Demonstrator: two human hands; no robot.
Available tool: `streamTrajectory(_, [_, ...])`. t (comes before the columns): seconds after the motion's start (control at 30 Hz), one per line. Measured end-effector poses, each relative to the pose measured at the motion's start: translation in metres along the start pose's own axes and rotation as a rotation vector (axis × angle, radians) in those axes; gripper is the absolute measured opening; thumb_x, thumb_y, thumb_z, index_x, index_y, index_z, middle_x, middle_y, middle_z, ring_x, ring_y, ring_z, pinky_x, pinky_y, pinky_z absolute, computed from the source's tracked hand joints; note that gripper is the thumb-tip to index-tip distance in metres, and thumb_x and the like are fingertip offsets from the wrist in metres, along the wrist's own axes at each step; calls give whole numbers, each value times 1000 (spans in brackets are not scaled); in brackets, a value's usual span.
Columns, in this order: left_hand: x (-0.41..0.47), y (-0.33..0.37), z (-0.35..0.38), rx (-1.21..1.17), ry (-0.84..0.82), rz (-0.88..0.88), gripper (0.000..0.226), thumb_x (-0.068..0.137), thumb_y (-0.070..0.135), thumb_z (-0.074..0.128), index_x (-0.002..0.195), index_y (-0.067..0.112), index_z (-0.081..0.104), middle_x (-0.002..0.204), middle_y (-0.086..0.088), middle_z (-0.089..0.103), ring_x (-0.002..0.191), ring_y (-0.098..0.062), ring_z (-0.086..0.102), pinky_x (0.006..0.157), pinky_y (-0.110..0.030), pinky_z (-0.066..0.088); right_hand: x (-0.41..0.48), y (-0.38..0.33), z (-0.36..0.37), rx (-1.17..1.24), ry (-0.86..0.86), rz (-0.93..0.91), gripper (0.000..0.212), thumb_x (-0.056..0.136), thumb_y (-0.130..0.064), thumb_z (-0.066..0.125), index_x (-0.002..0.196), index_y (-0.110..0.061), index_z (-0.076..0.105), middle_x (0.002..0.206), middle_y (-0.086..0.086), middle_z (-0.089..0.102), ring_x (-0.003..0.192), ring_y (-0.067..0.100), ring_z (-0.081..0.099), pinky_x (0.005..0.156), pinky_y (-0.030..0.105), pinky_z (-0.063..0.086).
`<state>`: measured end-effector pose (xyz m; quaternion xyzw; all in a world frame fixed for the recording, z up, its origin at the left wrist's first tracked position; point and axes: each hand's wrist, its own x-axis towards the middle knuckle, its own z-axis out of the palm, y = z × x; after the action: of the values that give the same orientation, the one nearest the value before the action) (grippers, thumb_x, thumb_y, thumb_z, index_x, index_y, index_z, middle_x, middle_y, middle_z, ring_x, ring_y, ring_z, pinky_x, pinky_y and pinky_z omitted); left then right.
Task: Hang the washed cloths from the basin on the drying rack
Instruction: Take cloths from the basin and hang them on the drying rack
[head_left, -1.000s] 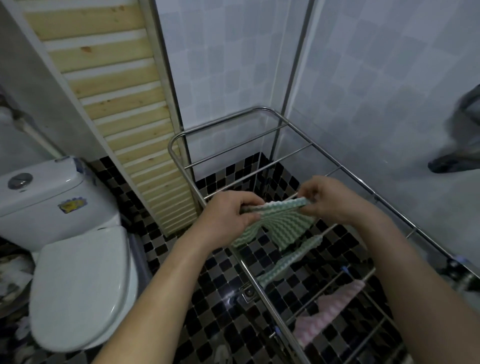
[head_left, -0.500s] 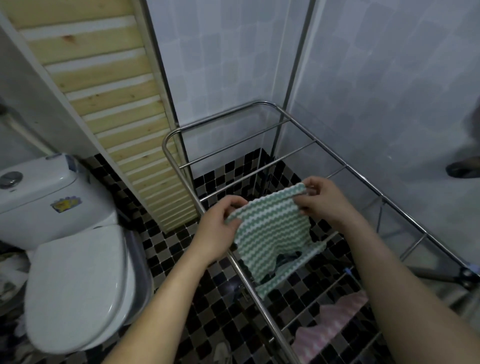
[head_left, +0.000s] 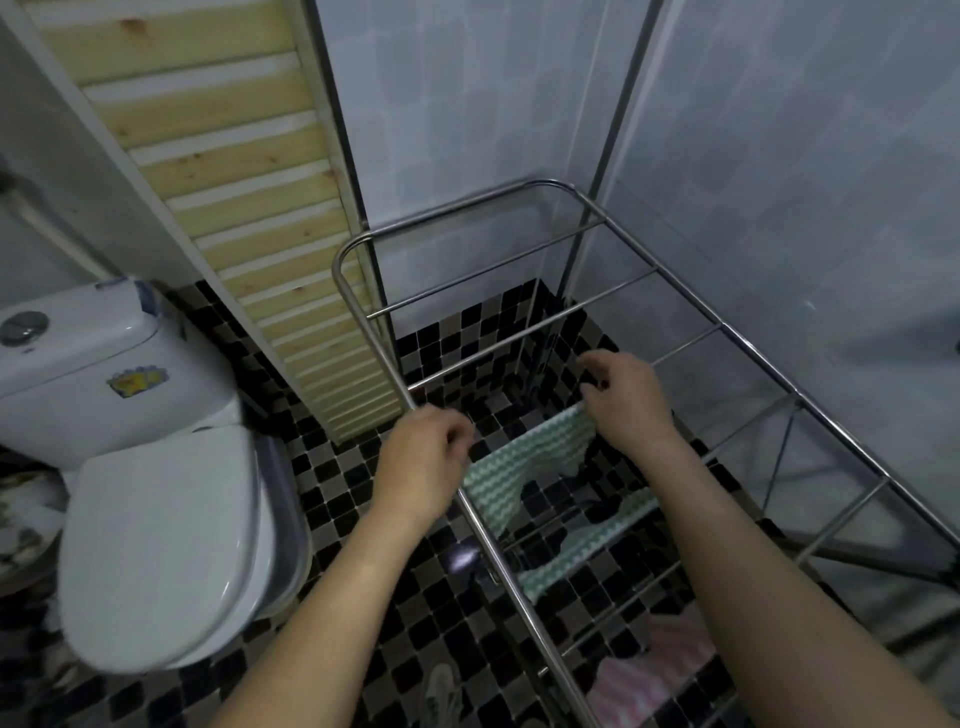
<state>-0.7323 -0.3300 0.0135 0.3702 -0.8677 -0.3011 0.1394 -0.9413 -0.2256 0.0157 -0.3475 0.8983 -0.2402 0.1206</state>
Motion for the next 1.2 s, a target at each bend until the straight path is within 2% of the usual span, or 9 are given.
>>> streamTrajectory(0.07, [-11, -1, 5, 69, -123, 26, 17, 92, 31, 62, 105, 24, 69, 104, 8, 64, 100, -10, 52, 85, -24, 43, -3, 11, -6, -36, -49, 74, 21, 94, -22, 58, 113, -22, 66, 107, 3, 64, 92, 21, 60, 76, 35, 52])
streamTrajectory(0.13, [-17, -1, 9, 111, -134, 24, 18, 92, 34, 60, 105, 26, 69, 102, 8, 66, 101, -11, 50, 84, -22, 39, -8, 18, -9, 75, -83, 192, 13, 93, -26, 60, 103, -22, 68, 96, -2, 65, 78, 17, 61, 68, 32, 50])
streamTrajectory(0.27, [-18, 2, 10, 133, -109, 25, 18, 93, 31, 59, 107, 26, 70, 97, 6, 67, 99, -12, 50, 81, -21, 39, -13, 22, 1, 421, -31, 364, 14, 86, -21, 71, 98, -17, 67, 87, 3, 67, 76, 22, 65, 72, 39, 57])
streamTrajectory(0.37, [-20, 1, 11, 156, -86, 57, 18, 93, 33, 59, 102, 24, 71, 93, 8, 63, 92, -8, 41, 83, -19, 38, -15, 16, 10, 501, 3, 377, 17, 82, -14, 74, 97, -14, 66, 76, 1, 64, 73, 18, 63, 76, 34, 54])
streamTrajectory(0.5, [-26, 2, 13, 195, -7, 52, 23, 92, 36, 58, 101, 20, 72, 96, 8, 43, 95, -6, 30, 86, -17, 33, -13, 10, 13, 328, 44, 304, 9, 87, -14, 69, 95, -16, 65, 74, -5, 59, 72, 13, 57, 75, 33, 51])
streamTrajectory(0.63, [-27, 3, 12, 230, -33, 44, 28, 94, 39, 53, 105, 21, 71, 98, 8, 40, 97, -7, 29, 85, -19, 35, -6, 0, 6, 54, 88, 109, 14, 92, -14, 58, 101, -12, 68, 90, 0, 62, 81, 18, 57, 70, 27, 42])
streamTrajectory(0.73, [-28, 3, 11, 241, -33, 65, 29, 95, 39, 54, 111, 22, 69, 100, 8, 41, 100, -9, 33, 86, -21, 39, -9, -7, 4, -170, 79, 6, 20, 94, -18, 56, 109, -14, 69, 107, 9, 61, 99, 28, 57, 73, 31, 46])
streamTrajectory(0.93, [-30, 0, 11, 194, -16, 44, 25, 94, 34, 56, 108, 20, 70, 94, 7, 42, 96, -9, 38, 81, -22, 41, -36, -25, 14, -217, -179, -263, 24, 94, -16, 59, 115, -14, 69, 111, 6, 56, 97, 23, 59, 85, 29, 47])
streamTrajectory(1.2, [-31, -2, 18, 198, -28, 19, 29, 99, 29, 47, 104, 14, 72, 95, -1, 55, 91, -16, 49, 78, -28, 44, -50, -35, 26, -228, -84, -177, 17, 94, -4, 56, 102, -9, 70, 102, 8, 61, 93, 28, 59, 81, 35, 48])
